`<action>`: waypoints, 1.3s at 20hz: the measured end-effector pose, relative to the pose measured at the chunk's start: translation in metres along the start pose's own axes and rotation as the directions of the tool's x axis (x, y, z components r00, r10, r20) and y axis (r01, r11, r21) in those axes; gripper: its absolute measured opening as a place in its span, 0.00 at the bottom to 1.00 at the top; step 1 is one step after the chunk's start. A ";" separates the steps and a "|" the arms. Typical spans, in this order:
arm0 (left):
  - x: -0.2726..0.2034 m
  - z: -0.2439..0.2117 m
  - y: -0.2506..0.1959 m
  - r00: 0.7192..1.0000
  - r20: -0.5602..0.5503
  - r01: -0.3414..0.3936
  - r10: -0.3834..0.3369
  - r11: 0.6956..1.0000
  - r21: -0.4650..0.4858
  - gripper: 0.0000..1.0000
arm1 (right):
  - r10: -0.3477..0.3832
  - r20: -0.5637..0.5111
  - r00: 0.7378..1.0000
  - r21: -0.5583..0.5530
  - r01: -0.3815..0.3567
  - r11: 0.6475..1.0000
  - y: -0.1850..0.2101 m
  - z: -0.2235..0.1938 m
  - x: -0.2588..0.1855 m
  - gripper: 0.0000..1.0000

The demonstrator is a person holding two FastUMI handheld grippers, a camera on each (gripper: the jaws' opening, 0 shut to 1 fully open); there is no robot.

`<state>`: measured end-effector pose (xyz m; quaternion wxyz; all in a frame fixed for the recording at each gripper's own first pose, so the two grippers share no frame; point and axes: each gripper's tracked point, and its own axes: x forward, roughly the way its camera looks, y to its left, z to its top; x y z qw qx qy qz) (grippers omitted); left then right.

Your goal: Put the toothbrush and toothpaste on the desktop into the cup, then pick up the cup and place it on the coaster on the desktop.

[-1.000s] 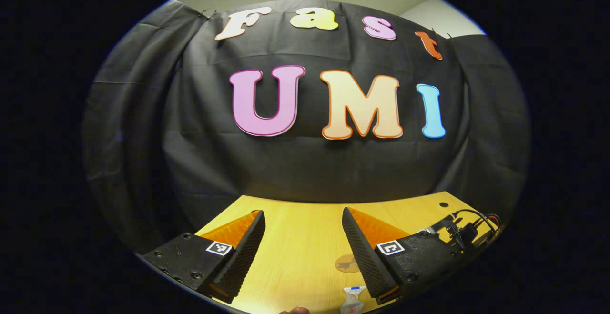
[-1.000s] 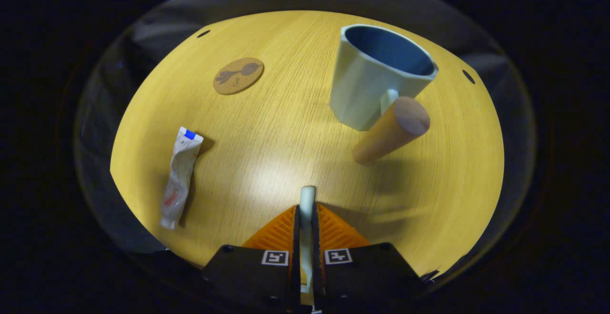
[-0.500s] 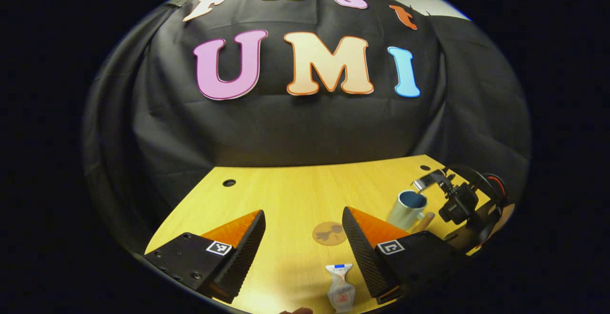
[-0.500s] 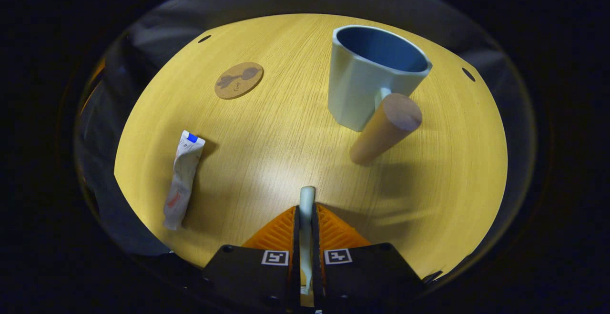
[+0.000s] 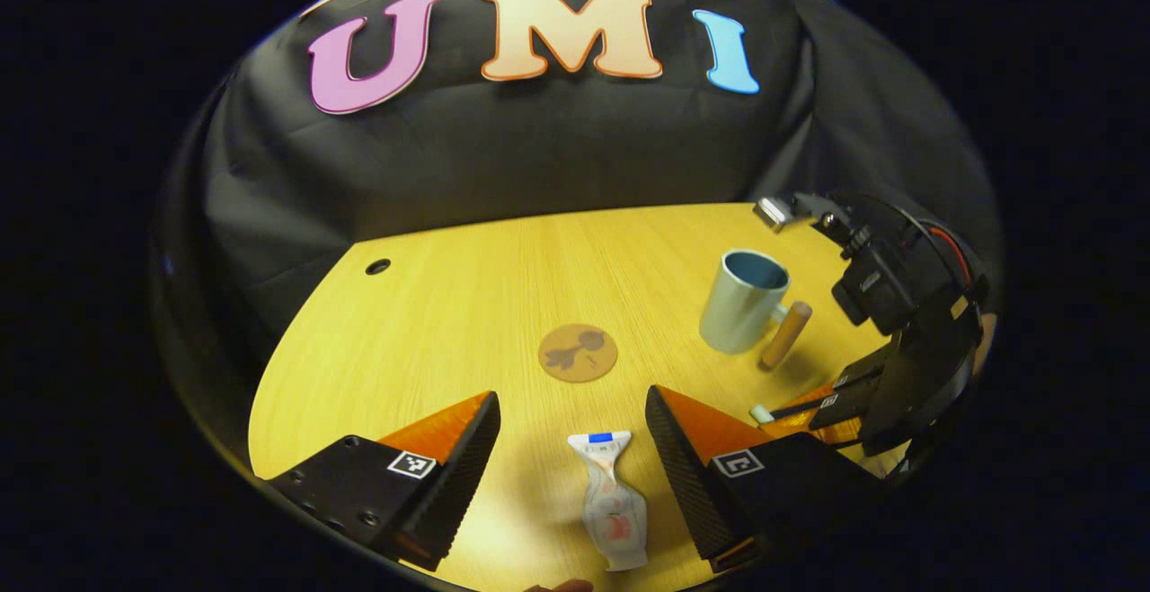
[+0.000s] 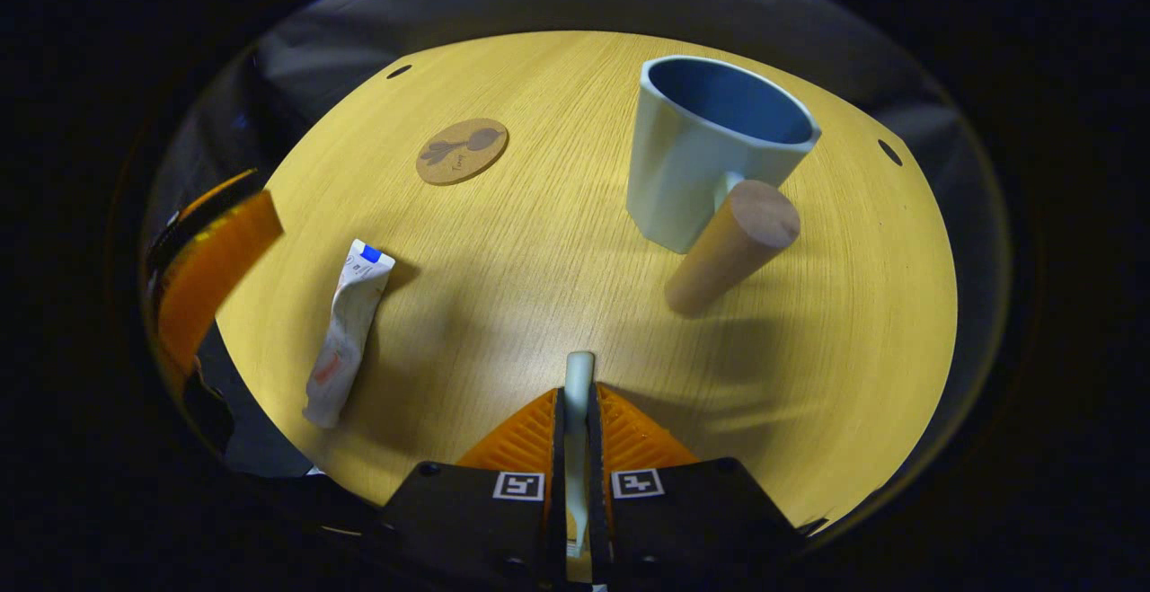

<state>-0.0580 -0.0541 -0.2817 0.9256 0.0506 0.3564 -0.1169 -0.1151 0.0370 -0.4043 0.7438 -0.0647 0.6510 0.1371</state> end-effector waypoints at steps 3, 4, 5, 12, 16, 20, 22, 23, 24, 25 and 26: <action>0.011 -0.026 -0.005 0.998 -0.068 0.008 -0.008 1.000 -0.003 0.95 | 0.018 0.006 1.000 0.019 -0.018 1.000 0.000 0.000 0.000 0.13; 0.014 -0.035 -0.007 0.995 -0.099 0.012 -0.012 1.000 -0.006 0.95 | 0.023 0.010 1.000 0.025 -0.023 0.999 0.000 0.001 0.000 0.13; 0.015 -0.042 -0.010 0.992 -0.126 0.020 -0.022 1.000 -0.013 0.95 | 0.025 0.012 1.000 0.028 -0.026 0.999 0.000 0.000 0.000 0.13; 0.026 -0.083 -0.007 0.964 -0.267 -0.005 -0.003 1.000 -0.026 0.95 | 0.022 0.024 0.999 -0.005 -0.022 1.000 0.000 0.001 0.000 0.13; 0.029 -0.090 -0.007 0.952 -0.306 -0.008 -0.003 0.999 -0.036 0.96 | 0.013 0.031 0.999 -0.029 -0.012 1.000 0.000 0.001 -0.001 0.13; 0.031 -0.089 -0.009 0.944 -0.330 -0.009 -0.008 0.999 -0.050 0.94 | 0.011 0.037 0.999 -0.041 -0.010 0.999 0.000 0.001 -0.001 0.13; 0.030 -0.088 -0.012 0.936 -0.352 -0.005 -0.014 0.999 -0.052 0.86 | 0.014 0.037 0.999 -0.043 -0.012 0.999 -0.001 0.001 -0.001 0.13; 0.031 -0.088 -0.014 0.932 -0.362 -0.005 -0.014 0.999 -0.050 0.80 | 0.016 0.039 0.999 -0.044 -0.014 0.999 -0.001 0.002 -0.001 0.13; 0.031 -0.087 -0.016 0.931 -0.365 -0.002 -0.017 0.999 -0.051 0.65 | 0.018 0.041 0.999 -0.045 -0.016 0.999 0.000 0.002 -0.001 0.13; 0.034 -0.088 -0.018 0.928 -0.371 0.003 -0.022 0.999 -0.054 0.60 | 0.020 0.043 0.999 -0.045 -0.018 0.999 0.000 0.002 -0.001 0.13; 0.035 -0.087 -0.019 0.929 -0.370 -0.003 -0.020 0.998 -0.062 0.49 | 0.021 0.046 0.999 -0.046 -0.019 0.999 0.000 0.001 -0.001 0.13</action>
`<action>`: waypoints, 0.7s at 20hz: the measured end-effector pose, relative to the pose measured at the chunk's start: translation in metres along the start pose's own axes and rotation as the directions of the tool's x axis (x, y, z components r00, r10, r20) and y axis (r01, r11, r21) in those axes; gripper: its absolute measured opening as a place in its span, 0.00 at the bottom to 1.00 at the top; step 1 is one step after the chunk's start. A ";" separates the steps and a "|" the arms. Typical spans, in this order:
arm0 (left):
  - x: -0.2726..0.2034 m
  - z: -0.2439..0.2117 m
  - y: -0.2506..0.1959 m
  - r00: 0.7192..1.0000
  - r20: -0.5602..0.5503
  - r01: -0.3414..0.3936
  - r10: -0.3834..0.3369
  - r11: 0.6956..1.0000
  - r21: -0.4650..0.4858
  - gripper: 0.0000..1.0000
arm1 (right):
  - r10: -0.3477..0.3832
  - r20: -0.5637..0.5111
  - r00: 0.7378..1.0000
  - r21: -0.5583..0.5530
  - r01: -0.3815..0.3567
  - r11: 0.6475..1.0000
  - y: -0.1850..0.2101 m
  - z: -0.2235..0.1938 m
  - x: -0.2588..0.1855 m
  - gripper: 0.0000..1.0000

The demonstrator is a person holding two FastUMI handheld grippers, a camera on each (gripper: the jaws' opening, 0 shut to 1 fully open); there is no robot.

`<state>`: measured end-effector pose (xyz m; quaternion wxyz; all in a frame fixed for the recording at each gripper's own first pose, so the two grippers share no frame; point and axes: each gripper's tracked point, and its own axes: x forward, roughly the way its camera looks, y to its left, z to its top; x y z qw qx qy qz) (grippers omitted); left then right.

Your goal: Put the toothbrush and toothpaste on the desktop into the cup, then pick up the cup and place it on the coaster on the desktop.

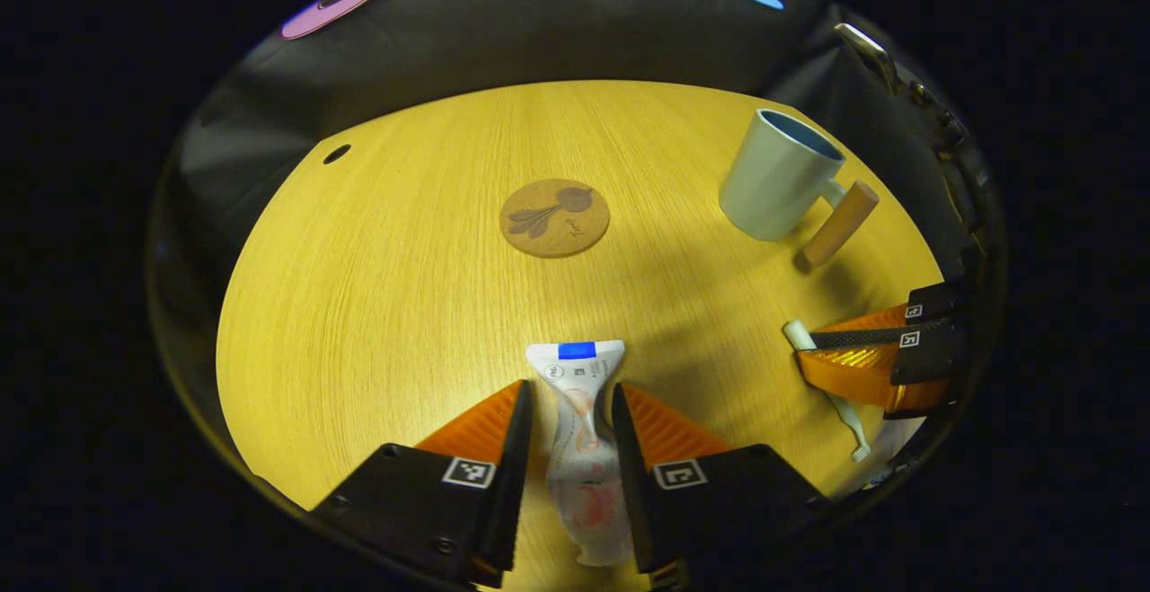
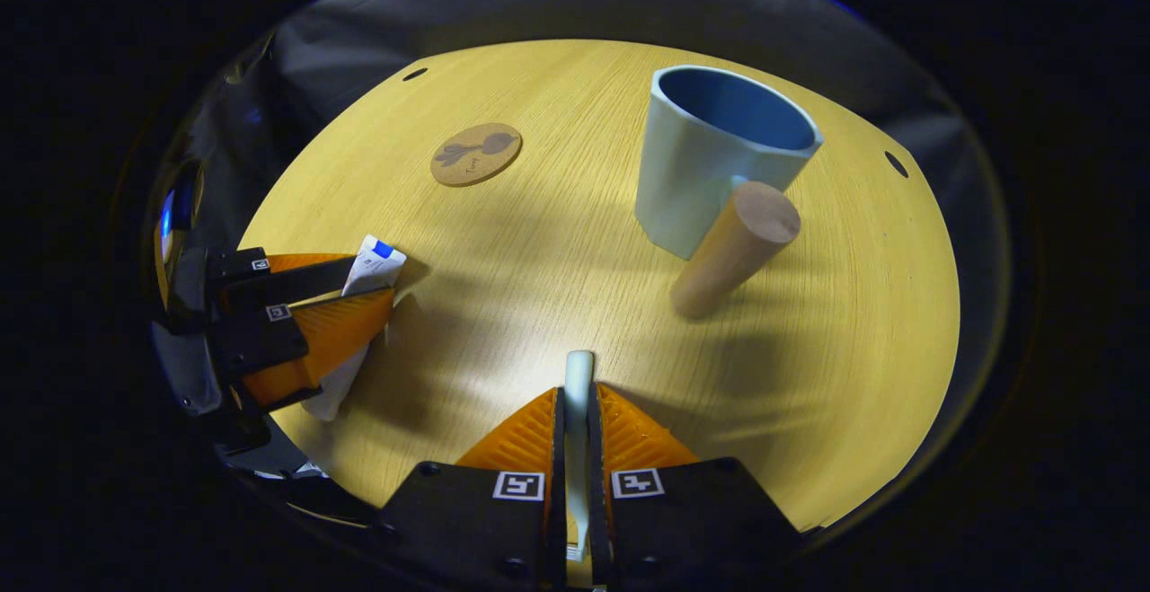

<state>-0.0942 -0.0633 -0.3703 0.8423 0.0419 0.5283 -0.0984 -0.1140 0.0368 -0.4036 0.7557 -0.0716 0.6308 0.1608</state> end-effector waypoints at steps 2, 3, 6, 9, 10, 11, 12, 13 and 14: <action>0.000 0.001 -0.001 1.000 -0.001 -0.004 0.004 1.000 -0.018 0.25 | 0.003 0.005 1.000 -0.002 -0.003 1.000 0.000 0.001 -0.001 0.13; -0.002 0.001 0.000 1.000 0.002 -0.005 0.005 1.000 -0.016 0.18 | 0.004 0.006 1.000 -0.004 -0.004 1.000 0.000 0.002 -0.002 0.13; -0.002 0.002 -0.002 1.000 0.010 -0.009 0.009 1.000 -0.021 0.10 | 0.006 0.007 1.000 -0.009 -0.006 1.000 0.000 0.001 -0.001 0.13; -0.002 0.003 -0.002 0.999 0.021 -0.027 0.028 0.999 -0.031 0.04 | 0.006 0.010 1.000 -0.010 -0.005 1.000 0.000 0.002 -0.001 0.13; -0.003 0.004 -0.002 0.999 0.026 -0.034 0.035 0.999 -0.022 0.01 | 0.004 0.012 1.000 -0.013 -0.004 1.000 0.000 0.002 -0.001 0.13; -0.003 0.004 -0.002 0.999 0.030 -0.039 0.040 0.999 -0.019 0.01 | 0.003 0.016 1.000 -0.017 -0.003 1.000 0.001 0.002 -0.001 0.13; -0.003 0.005 -0.004 0.999 0.037 -0.037 0.038 0.999 -0.025 0.01 | 0.006 0.023 1.000 -0.023 -0.005 1.000 0.001 0.003 -0.001 0.10; -0.004 0.005 -0.005 0.999 0.038 -0.034 0.035 0.999 -0.033 0.01 | 0.016 0.033 0.999 -0.026 -0.015 1.000 0.002 0.005 -0.002 0.13; -0.005 0.004 -0.005 0.999 0.035 -0.034 0.036 0.998 -0.048 0.01 | 0.023 0.042 0.999 -0.019 -0.022 1.000 0.002 0.005 -0.002 0.13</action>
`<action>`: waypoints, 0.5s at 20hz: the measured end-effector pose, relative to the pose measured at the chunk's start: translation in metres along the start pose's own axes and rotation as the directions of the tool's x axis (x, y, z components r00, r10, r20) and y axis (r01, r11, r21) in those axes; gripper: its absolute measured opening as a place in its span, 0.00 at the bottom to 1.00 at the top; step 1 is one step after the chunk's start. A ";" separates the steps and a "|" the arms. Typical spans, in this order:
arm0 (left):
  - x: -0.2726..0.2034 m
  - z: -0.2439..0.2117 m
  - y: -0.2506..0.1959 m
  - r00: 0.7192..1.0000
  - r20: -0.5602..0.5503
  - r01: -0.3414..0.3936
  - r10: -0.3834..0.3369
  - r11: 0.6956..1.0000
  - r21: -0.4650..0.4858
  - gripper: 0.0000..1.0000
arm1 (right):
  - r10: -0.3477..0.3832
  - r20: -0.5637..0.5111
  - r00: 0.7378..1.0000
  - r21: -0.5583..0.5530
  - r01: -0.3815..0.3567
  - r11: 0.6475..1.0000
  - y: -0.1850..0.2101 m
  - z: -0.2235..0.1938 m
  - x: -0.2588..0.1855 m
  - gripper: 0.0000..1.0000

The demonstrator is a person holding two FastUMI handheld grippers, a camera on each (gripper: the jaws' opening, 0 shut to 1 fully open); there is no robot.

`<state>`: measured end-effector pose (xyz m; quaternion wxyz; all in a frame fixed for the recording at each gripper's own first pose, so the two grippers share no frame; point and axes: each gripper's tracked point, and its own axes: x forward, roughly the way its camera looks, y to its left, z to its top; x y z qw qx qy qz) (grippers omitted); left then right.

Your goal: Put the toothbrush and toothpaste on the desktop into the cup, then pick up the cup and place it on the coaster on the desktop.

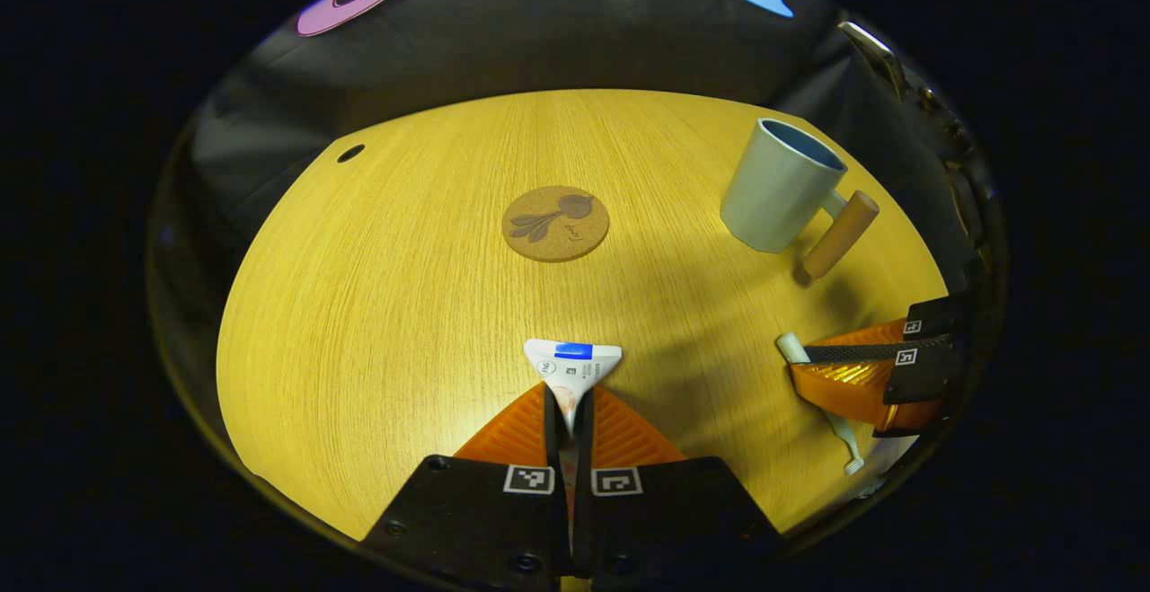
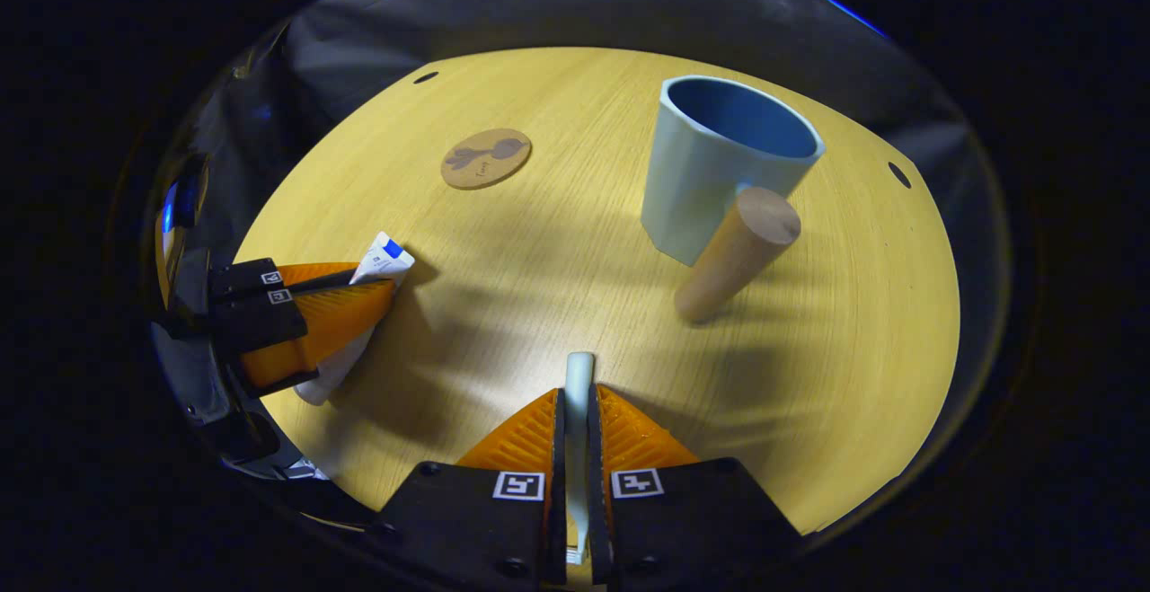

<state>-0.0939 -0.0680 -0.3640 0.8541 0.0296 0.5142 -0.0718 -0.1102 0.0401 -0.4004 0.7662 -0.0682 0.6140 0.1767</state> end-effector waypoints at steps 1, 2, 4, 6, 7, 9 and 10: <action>0.000 -0.003 0.000 1.000 -0.007 0.002 -0.002 1.000 -0.007 0.00 | 0.007 0.006 1.000 0.008 -0.007 1.000 0.000 0.001 0.000 0.13; -0.002 -0.003 0.000 1.000 -0.002 0.003 -0.003 1.000 -0.010 0.00 | 0.013 0.009 1.000 0.017 -0.013 1.000 0.000 -0.001 -0.001 0.13; -0.010 -0.002 0.000 1.000 0.016 0.009 -0.009 1.000 -0.014 0.01 | 0.021 0.020 1.000 0.029 -0.022 0.999 0.001 0.001 -0.003 0.13; -0.019 0.000 0.006 0.999 0.047 0.010 -0.009 1.000 -0.023 0.00 | 0.034 0.061 0.998 0.044 -0.036 0.998 0.004 0.011 -0.010 0.13; -0.025 0.001 0.008 0.998 0.061 0.016 -0.015 1.000 -0.024 0.00 | 0.043 0.081 0.996 0.053 -0.048 0.997 0.006 0.017 -0.015 0.12; -0.037 0.004 0.013 0.995 0.098 0.021 -0.019 0.999 -0.024 0.00 | 0.052 0.127 0.991 0.072 -0.061 0.996 0.009 0.029 -0.024 0.13; -0.043 0.006 0.015 0.993 0.116 0.022 -0.019 0.999 -0.025 0.00 | 0.052 0.148 0.988 0.080 -0.064 0.995 0.008 0.033 -0.025 0.13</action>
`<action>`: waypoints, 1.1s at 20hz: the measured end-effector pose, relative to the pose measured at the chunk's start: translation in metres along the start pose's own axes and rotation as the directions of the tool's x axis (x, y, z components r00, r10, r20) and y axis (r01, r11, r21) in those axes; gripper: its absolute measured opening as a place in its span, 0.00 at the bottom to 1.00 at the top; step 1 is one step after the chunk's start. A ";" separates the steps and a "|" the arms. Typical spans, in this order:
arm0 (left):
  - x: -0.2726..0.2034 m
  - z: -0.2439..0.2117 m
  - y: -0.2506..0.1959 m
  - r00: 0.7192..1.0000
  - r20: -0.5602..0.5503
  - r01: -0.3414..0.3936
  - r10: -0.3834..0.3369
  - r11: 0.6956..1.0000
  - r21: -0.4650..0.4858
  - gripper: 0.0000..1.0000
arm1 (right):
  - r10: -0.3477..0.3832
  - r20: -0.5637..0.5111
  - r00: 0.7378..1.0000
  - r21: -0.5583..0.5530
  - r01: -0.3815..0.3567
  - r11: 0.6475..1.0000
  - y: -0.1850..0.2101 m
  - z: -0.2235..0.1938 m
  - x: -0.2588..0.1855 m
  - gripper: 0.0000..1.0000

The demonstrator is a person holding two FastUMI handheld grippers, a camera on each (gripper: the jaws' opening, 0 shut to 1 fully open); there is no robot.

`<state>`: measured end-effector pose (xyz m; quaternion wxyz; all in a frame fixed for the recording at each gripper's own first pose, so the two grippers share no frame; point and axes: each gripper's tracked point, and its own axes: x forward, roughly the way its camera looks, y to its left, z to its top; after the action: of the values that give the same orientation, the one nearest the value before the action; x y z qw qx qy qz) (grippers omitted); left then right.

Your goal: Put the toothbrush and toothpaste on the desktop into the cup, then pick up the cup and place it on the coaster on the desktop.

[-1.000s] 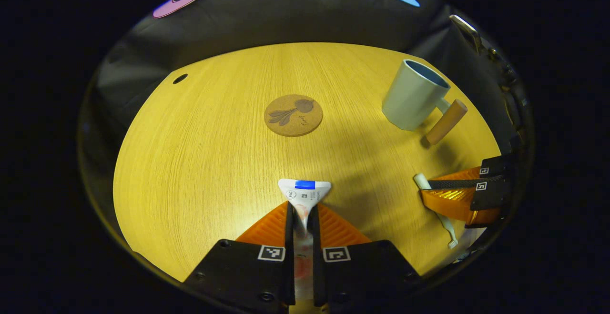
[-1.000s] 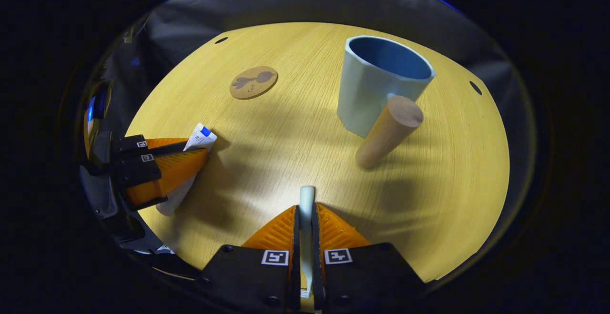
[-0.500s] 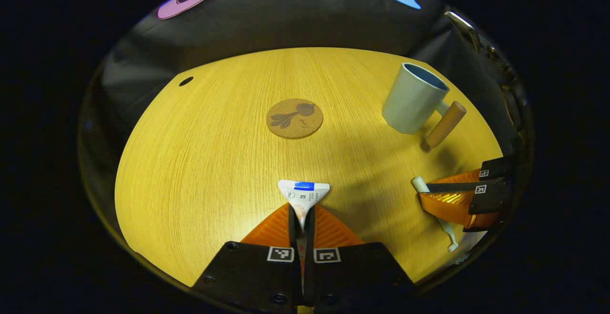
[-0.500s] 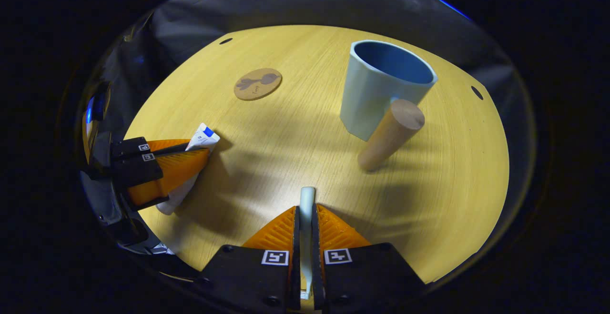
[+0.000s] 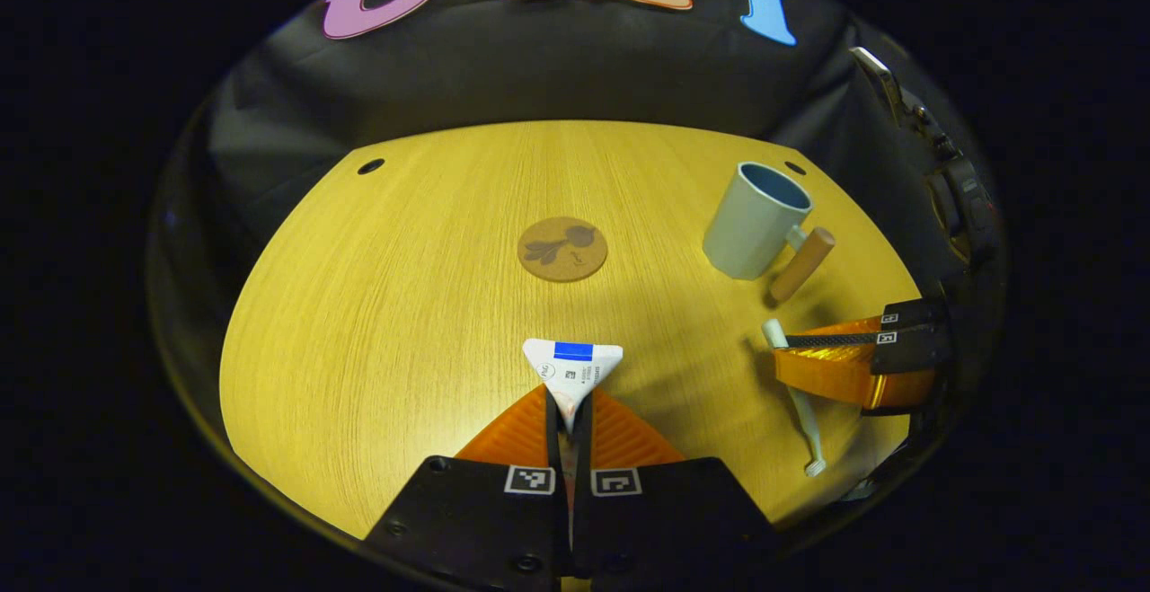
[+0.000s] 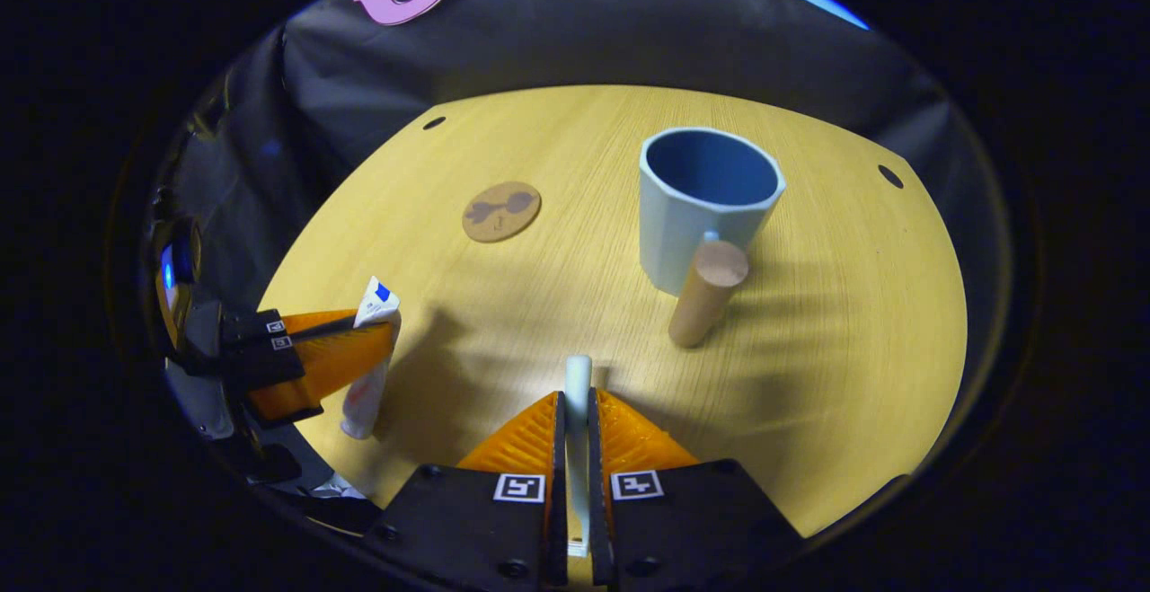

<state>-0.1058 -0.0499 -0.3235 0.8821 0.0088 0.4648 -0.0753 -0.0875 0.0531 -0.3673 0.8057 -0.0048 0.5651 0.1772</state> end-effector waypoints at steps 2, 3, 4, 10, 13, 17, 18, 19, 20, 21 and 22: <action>-0.014 0.005 0.005 0.999 0.042 0.004 -0.004 1.000 -0.009 0.00 | 0.009 0.041 0.999 0.014 -0.009 1.000 0.003 0.012 -0.004 0.12; -0.025 0.011 0.009 0.998 0.060 0.009 -0.008 1.000 -0.012 0.00 | 0.001 0.054 0.999 0.014 -0.002 1.000 0.002 0.017 -0.008 0.12; -0.034 0.015 0.012 0.997 0.073 0.010 -0.009 1.000 -0.011 0.00 | 0.003 0.062 0.998 0.017 -0.004 1.000 0.004 0.020 -0.015 0.12; -0.072 0.029 0.027 0.989 0.144 0.018 -0.018 1.000 0.003 0.00 | 0.009 0.144 0.990 0.006 -0.010 1.000 0.010 0.051 -0.041 0.12; -0.089 0.033 0.035 0.985 0.172 0.017 -0.018 1.000 0.009 0.00 | 0.011 0.194 0.981 0.001 -0.011 1.000 0.012 0.071 -0.050 0.12; -0.099 0.039 0.028 0.982 0.188 0.018 -0.020 1.000 0.016 0.00 | 0.011 0.279 0.960 -0.004 -0.010 1.000 0.014 0.105 -0.064 0.12; -0.099 0.043 0.026 0.981 0.194 0.021 -0.024 1.000 0.019 0.00 | 0.008 0.300 0.954 0.001 -0.008 1.000 0.013 0.113 -0.066 0.12; -0.102 0.045 0.026 0.980 0.197 0.021 -0.026 0.999 0.024 0.00 | 0.008 0.317 0.948 0.005 -0.010 1.000 0.012 0.120 -0.069 0.13; -0.105 0.049 0.026 0.978 0.205 0.020 -0.026 0.999 0.031 0.00 | 0.008 0.340 0.940 0.015 -0.014 1.000 0.011 0.128 -0.072 0.12; -0.107 0.051 0.025 0.977 0.210 0.020 -0.027 0.999 0.033 0.00 | 0.007 0.352 0.936 0.019 -0.015 1.000 0.010 0.136 -0.074 0.12; -0.109 0.054 0.026 0.977 0.214 0.020 -0.027 0.999 0.033 0.00 | 0.003 0.382 0.924 0.026 -0.014 1.000 0.006 0.145 -0.078 0.13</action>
<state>-0.1186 -0.0156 -0.2050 0.9259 0.0088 0.3659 -0.0934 0.0192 0.0674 -0.2423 0.8995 0.0437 0.4000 0.1704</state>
